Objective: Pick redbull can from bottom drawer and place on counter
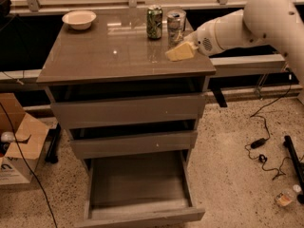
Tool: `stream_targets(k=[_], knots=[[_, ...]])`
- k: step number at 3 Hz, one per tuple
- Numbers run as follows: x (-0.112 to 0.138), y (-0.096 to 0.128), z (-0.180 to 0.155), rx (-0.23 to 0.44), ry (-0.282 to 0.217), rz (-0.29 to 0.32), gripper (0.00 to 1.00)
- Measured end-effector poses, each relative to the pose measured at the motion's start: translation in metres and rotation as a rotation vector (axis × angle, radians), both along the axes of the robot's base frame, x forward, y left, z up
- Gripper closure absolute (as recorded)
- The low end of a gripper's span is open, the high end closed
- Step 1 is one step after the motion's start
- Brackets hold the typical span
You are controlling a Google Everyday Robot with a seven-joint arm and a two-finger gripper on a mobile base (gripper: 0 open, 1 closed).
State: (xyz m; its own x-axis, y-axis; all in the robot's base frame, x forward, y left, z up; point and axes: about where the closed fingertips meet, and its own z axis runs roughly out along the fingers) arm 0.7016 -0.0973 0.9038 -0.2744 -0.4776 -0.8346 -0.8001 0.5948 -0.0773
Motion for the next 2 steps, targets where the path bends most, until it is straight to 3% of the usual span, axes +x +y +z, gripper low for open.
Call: stream_targets(k=[1,2], knots=[[0.041,0.036,-0.006,-0.022,-0.029,0.060,1.00],[0.064,0.057,-0.016,-0.022,-0.032,0.092,1.00]])
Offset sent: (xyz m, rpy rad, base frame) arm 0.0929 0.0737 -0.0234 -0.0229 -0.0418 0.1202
